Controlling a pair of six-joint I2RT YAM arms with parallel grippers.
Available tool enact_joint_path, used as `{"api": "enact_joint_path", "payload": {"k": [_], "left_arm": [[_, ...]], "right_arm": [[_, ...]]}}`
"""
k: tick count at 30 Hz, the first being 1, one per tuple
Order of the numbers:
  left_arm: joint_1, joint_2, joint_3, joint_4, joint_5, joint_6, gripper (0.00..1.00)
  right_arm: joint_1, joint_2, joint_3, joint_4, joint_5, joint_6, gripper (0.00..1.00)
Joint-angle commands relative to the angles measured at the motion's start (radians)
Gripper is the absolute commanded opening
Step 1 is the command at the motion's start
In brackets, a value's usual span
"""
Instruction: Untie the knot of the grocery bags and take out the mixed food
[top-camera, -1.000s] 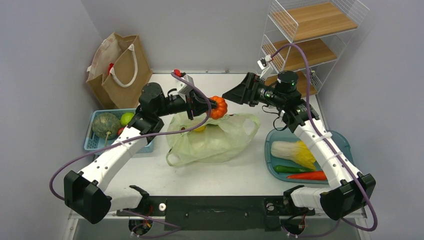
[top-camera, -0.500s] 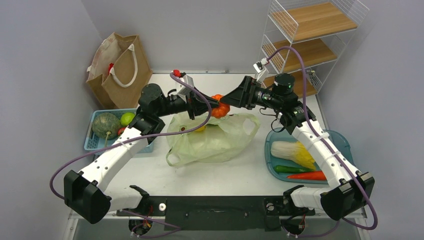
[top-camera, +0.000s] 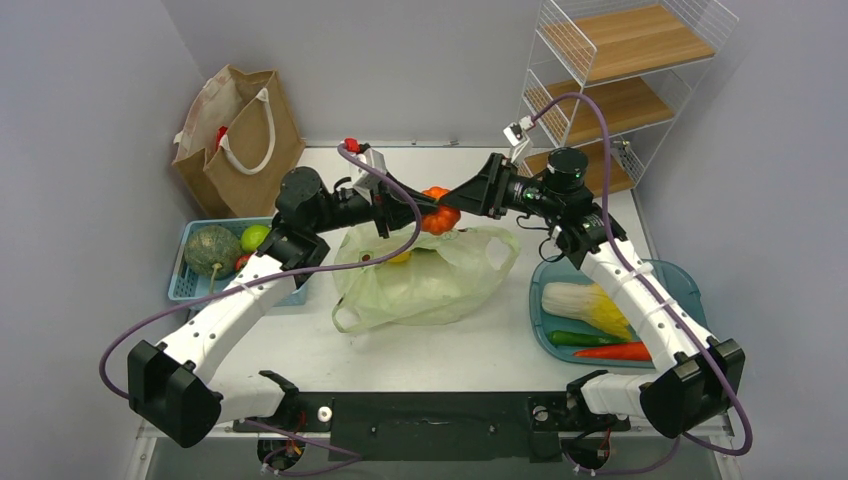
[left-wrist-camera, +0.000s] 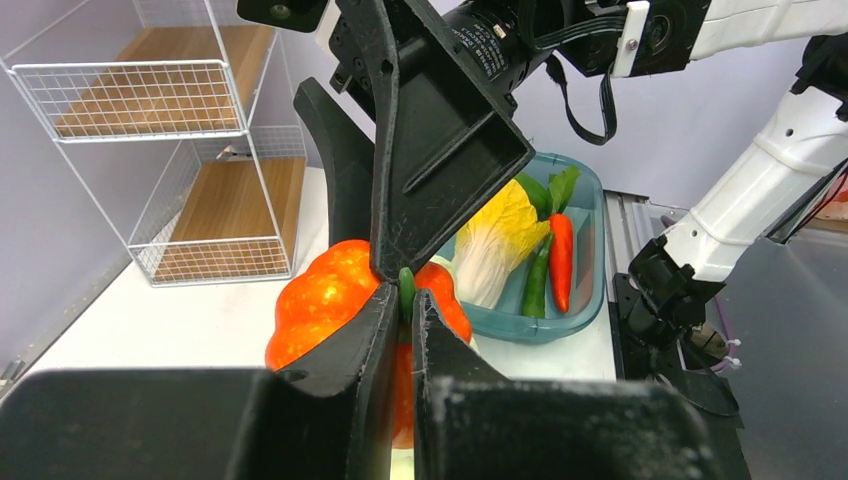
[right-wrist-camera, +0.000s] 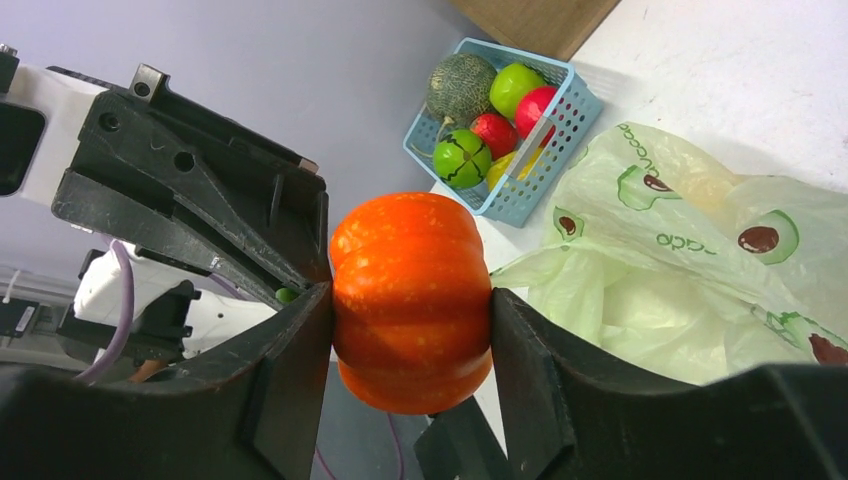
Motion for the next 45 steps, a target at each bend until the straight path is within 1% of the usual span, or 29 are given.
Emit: {"api": "enact_joint_path", "payload": {"k": [1,3,4,5,6,8,11,12,13,14,15,16,17,18,19,20,21,22,24,26,28,30,31,32,33,35,37,42,45], "left_arm": [[-0.005,-0.023,0.052,0.04,-0.002,0.009,0.0],[-0.005,-0.022,0.054,0.032,-0.01,0.005,0.12],[-0.005,-0.017,0.057,0.021,-0.016,0.003,0.35],[-0.005,-0.014,0.064,0.013,-0.02,-0.001,0.47],[-0.005,-0.008,0.069,-0.005,-0.024,-0.003,0.65],[-0.005,-0.001,0.081,-0.034,-0.032,-0.001,0.71],[-0.002,-0.009,0.078,-0.071,-0.039,0.031,0.73],[-0.001,-0.012,0.067,-0.086,-0.039,0.038,0.73],[0.0,-0.018,0.061,-0.1,-0.038,0.053,0.73],[0.002,-0.022,0.05,-0.109,-0.039,0.062,0.74],[0.004,-0.03,0.043,-0.125,-0.039,0.079,0.74],[0.006,-0.033,0.03,-0.129,-0.041,0.084,0.74],[0.008,-0.038,0.024,-0.138,-0.042,0.093,0.75],[0.009,-0.04,0.013,-0.139,-0.042,0.095,0.75],[0.009,-0.042,0.008,-0.141,-0.042,0.097,0.75],[0.008,-0.043,-0.002,-0.139,-0.041,0.099,0.75],[0.008,-0.041,-0.005,-0.136,-0.041,0.098,0.76],[0.008,-0.04,-0.011,-0.133,-0.041,0.098,0.76],[0.007,-0.033,-0.017,-0.127,-0.04,0.094,0.76],[0.006,-0.023,-0.021,-0.12,-0.042,0.093,0.76],[0.006,-0.015,-0.021,-0.116,-0.045,0.092,0.76],[0.003,-0.008,-0.015,-0.121,-0.045,0.092,0.77],[0.001,-0.005,-0.01,-0.131,-0.047,0.094,0.77],[0.001,-0.005,-0.008,-0.135,-0.05,0.096,0.77],[-0.002,-0.009,-0.008,-0.146,-0.056,0.099,0.77],[-0.004,-0.016,-0.007,-0.175,-0.07,0.116,0.77],[-0.005,-0.024,-0.012,-0.211,-0.079,0.136,0.77],[0.001,-0.07,-0.05,-0.307,-0.078,0.228,0.77],[0.014,-0.111,-0.088,-0.442,-0.058,0.393,0.75]], "right_arm": [[-0.031,-0.001,-0.021,0.051,-0.044,0.011,0.36],[-0.047,-0.018,-0.035,0.042,-0.047,-0.002,0.29],[-0.051,-0.029,-0.042,0.028,-0.047,-0.008,0.26],[-0.062,-0.036,-0.046,0.019,-0.048,-0.02,0.25],[-0.07,-0.052,-0.052,-0.002,-0.049,-0.027,0.23],[-0.108,-0.077,-0.063,-0.049,-0.054,-0.053,0.22],[-0.211,-0.112,-0.066,-0.184,-0.077,-0.183,0.22],[-0.267,-0.132,-0.058,-0.3,-0.081,-0.238,0.21],[-0.297,-0.147,-0.05,-0.455,-0.082,-0.37,0.21],[-0.371,-0.153,-0.034,-0.53,-0.086,-0.439,0.21],[-0.418,-0.16,-0.024,-0.702,-0.087,-0.593,0.21],[-0.519,-0.159,0.001,-0.791,-0.081,-0.676,0.21],[-0.567,-0.149,0.016,-0.988,-0.07,-0.882,0.21],[-0.67,-0.139,0.039,-1.087,-0.034,-0.98,0.21],[-0.718,-0.116,0.049,-1.234,-0.006,-1.181,0.2],[-0.803,-0.107,0.068,-1.288,0.062,-1.266,0.2],[-0.849,-0.081,0.072,-1.38,0.088,-1.415,0.2],[-0.922,-0.064,0.073,-1.424,0.139,-1.484,0.2],[-0.986,-0.033,0.052,-1.473,0.228,-1.625,0.21],[-0.996,-0.035,0.017,-1.48,0.296,-1.716,0.22],[-0.972,-0.05,-0.012,-1.48,0.328,-1.767,0.25],[-0.92,-0.066,-0.025,-1.48,0.334,-1.776,0.33],[-0.882,-0.081,-0.032,-1.479,0.334,-1.779,0.47],[-0.866,-0.09,-0.036,-1.479,0.333,-1.784,0.54],[-0.844,-0.103,-0.045,-1.477,0.333,-1.786,0.65],[-0.827,-0.118,-0.057,-1.463,0.336,-1.78,0.79],[-0.821,-0.126,-0.063,-1.441,0.341,-1.764,0.87],[-0.791,-0.16,-0.042,-1.352,0.344,-1.684,0.91],[-0.751,-0.169,0.005,-1.342,0.307,-1.633,0.92]]}}
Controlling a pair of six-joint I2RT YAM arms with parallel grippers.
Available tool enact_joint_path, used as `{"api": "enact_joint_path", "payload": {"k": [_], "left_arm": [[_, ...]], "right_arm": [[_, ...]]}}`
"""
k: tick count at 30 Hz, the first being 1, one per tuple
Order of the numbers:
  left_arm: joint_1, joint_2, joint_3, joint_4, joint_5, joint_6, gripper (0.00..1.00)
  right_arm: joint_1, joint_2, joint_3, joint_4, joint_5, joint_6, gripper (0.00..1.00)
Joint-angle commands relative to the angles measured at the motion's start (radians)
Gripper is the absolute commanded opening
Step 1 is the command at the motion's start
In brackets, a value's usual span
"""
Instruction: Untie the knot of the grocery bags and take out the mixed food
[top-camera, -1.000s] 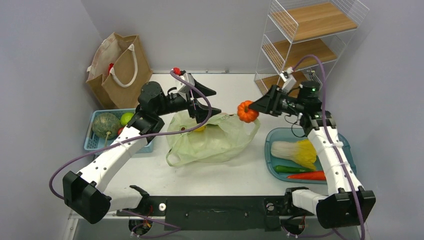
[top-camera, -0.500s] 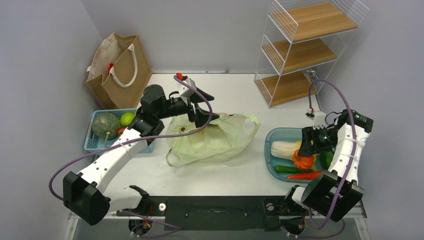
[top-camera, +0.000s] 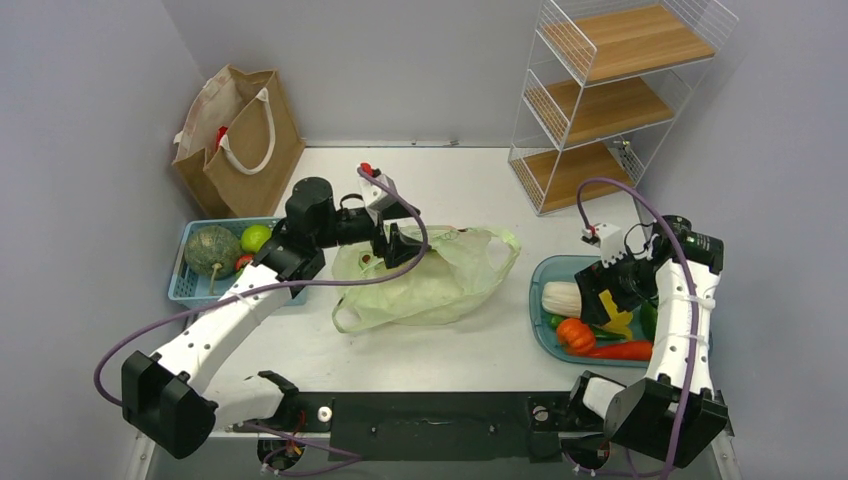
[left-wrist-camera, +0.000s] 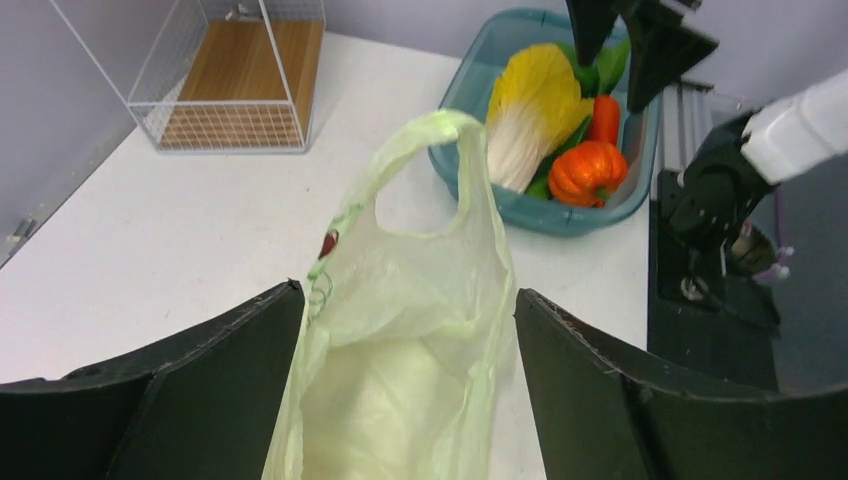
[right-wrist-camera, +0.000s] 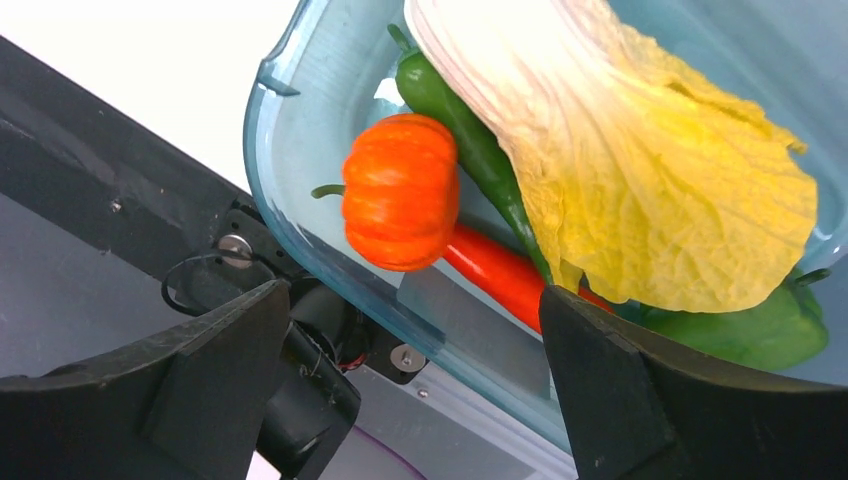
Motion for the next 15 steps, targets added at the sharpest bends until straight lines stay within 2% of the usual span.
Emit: {"api": "enact_joint_path", "payload": {"k": [1,4,6,11,15], "left_arm": [[0.016,-0.089,-0.04,-0.254,0.022,0.246,0.7],[0.019,-0.109,-0.072,-0.449,0.018,0.532,0.55],[0.004,-0.106,-0.094,-0.546,-0.018,0.656,0.44],[-0.064,0.001,-0.119,-0.613,-0.21,0.821,0.41],[-0.081,0.108,-0.125,-0.545,-0.3,0.886,0.41]], "right_arm": [[0.054,-0.034,0.09,0.061,-0.038,0.077,0.92],[0.15,-0.042,0.13,0.114,-0.066,0.2,0.91],[0.221,-0.043,0.152,0.172,-0.071,0.281,0.9],[0.401,-0.019,0.188,0.321,-0.059,0.443,0.89],[0.487,0.026,0.214,0.402,-0.048,0.541,0.88]]}}
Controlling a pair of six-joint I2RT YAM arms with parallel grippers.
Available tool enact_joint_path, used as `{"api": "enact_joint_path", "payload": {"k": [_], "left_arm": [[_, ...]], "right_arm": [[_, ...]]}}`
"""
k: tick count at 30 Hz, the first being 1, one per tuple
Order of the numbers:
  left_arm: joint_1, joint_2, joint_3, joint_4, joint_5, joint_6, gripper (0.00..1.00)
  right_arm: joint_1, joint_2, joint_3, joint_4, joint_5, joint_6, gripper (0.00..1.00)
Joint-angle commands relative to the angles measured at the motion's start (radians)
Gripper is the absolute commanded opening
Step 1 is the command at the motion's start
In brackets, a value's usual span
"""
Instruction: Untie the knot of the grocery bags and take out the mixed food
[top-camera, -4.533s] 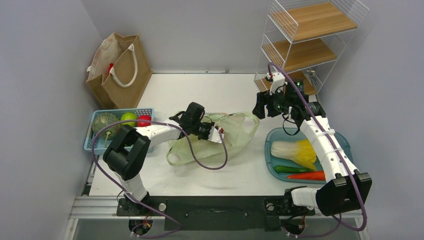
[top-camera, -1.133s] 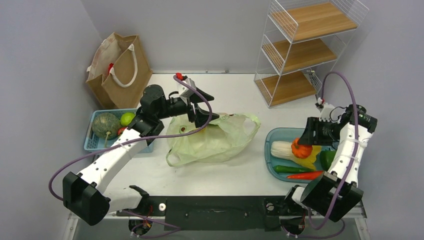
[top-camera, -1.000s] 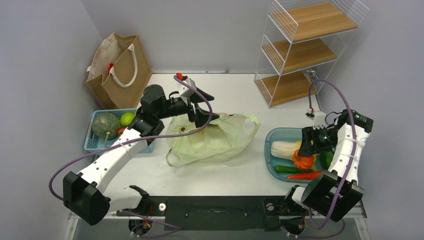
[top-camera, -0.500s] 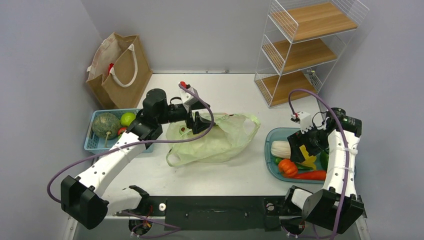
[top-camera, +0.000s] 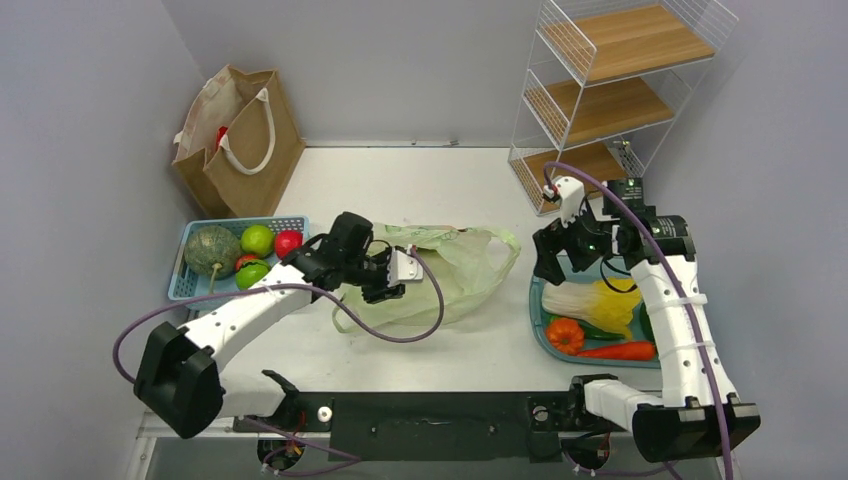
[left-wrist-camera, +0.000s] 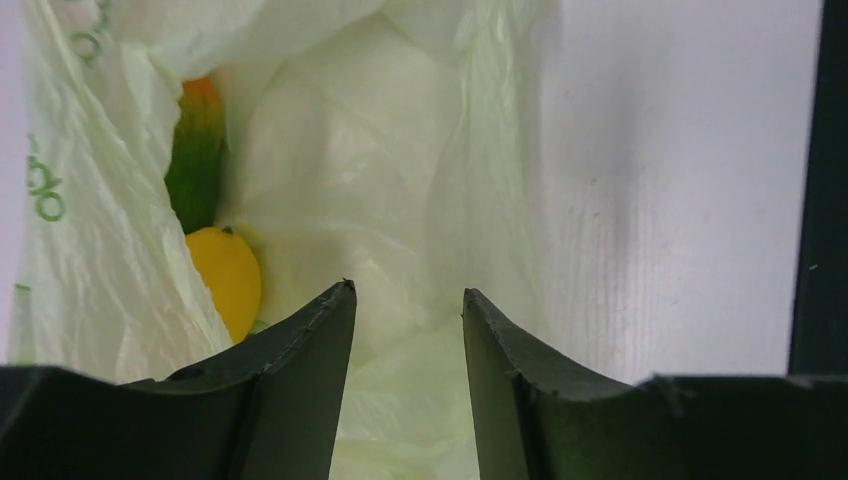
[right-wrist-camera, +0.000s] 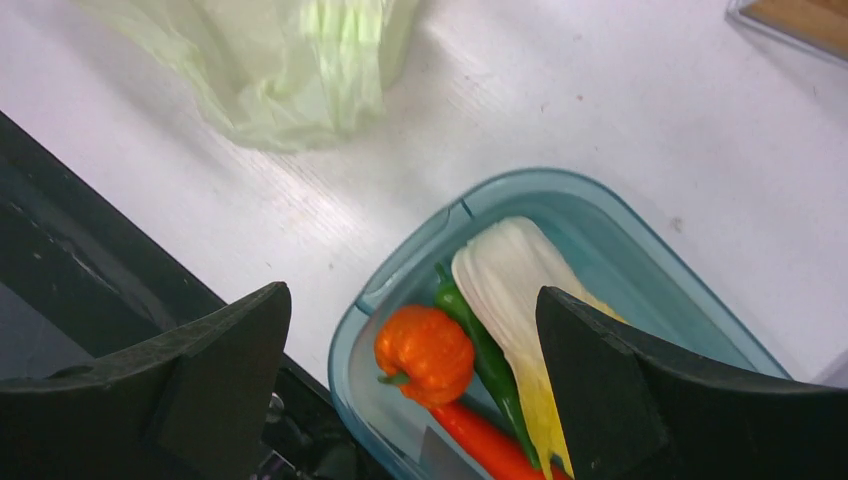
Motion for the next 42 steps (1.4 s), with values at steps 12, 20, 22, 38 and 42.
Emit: {"api": "enact_joint_path", "payload": {"k": [12,20,22,38,42], "left_arm": [[0.001,0.387,0.121,0.177,-0.369,0.355,0.7],[0.021,0.449,0.223,0.203,-0.364,0.452,0.76],[0.022,0.469,0.244,0.202,-0.365,0.475,0.76],[0.047,0.733,0.427,0.135,-0.487,0.632,0.79],[0.059,0.793,0.48,0.039,-0.453,0.642,0.75]], "right_arm": [[0.093,0.094,0.054,0.216,0.02,0.191,0.87],[0.094,0.09,0.036,0.215,0.023,0.193,0.87],[0.093,0.09,0.038,0.215,0.025,0.193,0.87],[0.092,0.123,0.054,0.211,0.009,0.191,0.87],[0.092,0.138,0.064,0.207,0.003,0.189,0.87]]}}
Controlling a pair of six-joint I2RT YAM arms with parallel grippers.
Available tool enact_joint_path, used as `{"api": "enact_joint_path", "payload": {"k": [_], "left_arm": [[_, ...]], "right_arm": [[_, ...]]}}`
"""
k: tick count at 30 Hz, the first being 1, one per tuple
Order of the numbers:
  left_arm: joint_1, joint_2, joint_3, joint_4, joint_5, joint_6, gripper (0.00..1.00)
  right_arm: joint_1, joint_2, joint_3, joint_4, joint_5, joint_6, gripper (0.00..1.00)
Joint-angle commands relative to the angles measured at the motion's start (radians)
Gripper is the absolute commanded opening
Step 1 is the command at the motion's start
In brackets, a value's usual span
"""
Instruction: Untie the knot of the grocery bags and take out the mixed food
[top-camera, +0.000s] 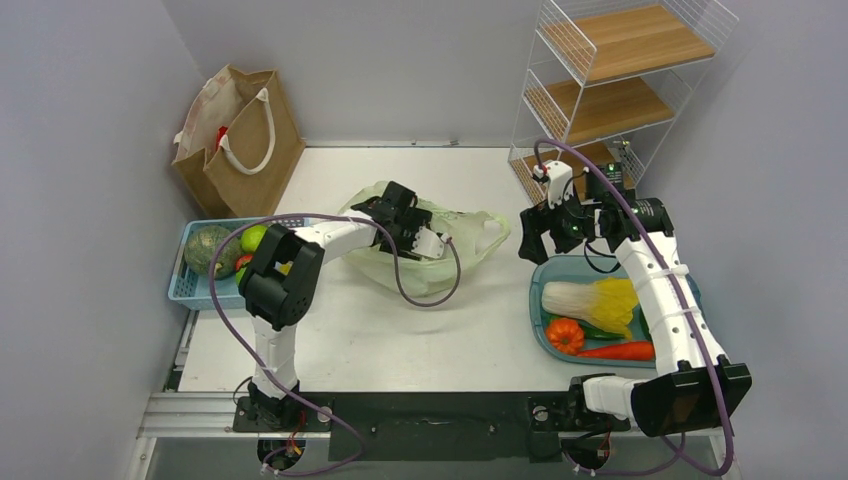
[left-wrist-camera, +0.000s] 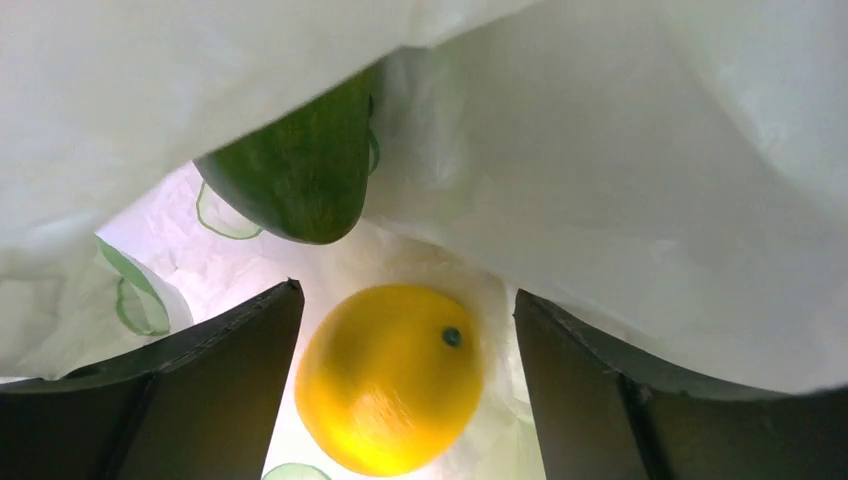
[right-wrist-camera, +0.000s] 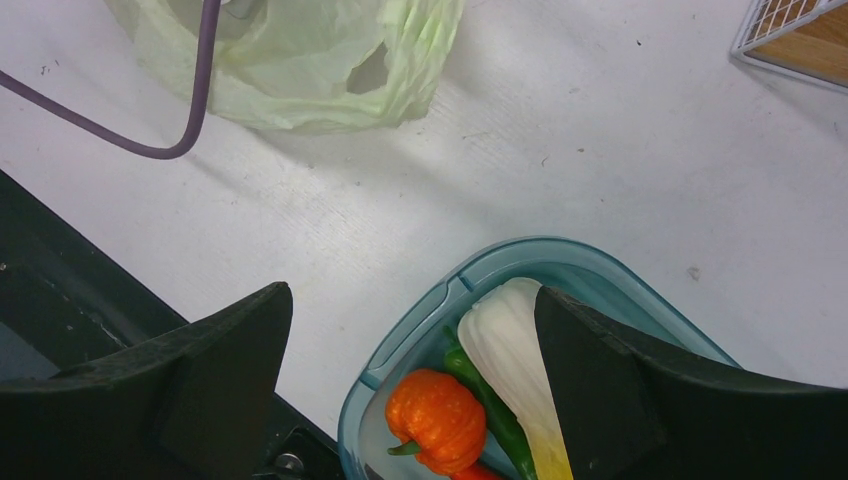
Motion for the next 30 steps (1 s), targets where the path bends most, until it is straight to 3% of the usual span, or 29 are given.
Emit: {"api": "enact_joint_path", "payload": {"k": [1,5,8,13,15,20,22,23,25,30], "left_arm": [[0.021,0.058,0.083,-0.145,0.033,0.04,0.73],[0.014,0.03,0.118,-0.3,0.126,0.021,0.55],[-0.002,-0.02,0.123,-0.432,0.235,-0.013,0.35],[-0.07,-0.136,0.061,-0.519,0.335,-0.075,0.16],[-0.103,-0.175,0.031,-0.528,0.365,-0.115,0.14],[-0.129,-0.261,0.02,-0.512,0.484,-0.307,0.19],[-0.122,-0.295,0.02,-0.506,0.501,-0.347,0.32],[-0.104,-0.312,0.018,-0.494,0.521,-0.38,0.41],[-0.048,-0.36,0.008,-0.452,0.592,-0.444,0.5],[0.147,-0.487,-0.079,-0.233,0.732,-0.607,0.56]], "right_arm": [[0.004,0.014,0.043,0.026,-0.01,0.002,0.87],[0.004,0.02,0.052,0.022,-0.013,-0.006,0.87],[0.004,0.027,0.054,0.021,-0.02,-0.01,0.87],[0.007,0.054,0.068,0.024,-0.054,-0.006,0.87],[0.011,0.071,0.079,0.028,-0.061,0.006,0.86],[0.052,0.097,0.103,0.073,-0.07,0.052,0.87],[0.086,0.108,0.117,0.098,-0.064,0.077,0.87],[0.111,0.113,0.132,0.113,-0.059,0.091,0.87],[0.155,0.126,0.152,0.145,-0.031,0.108,0.87],[0.247,0.193,0.199,0.245,0.044,0.175,0.87]]}}
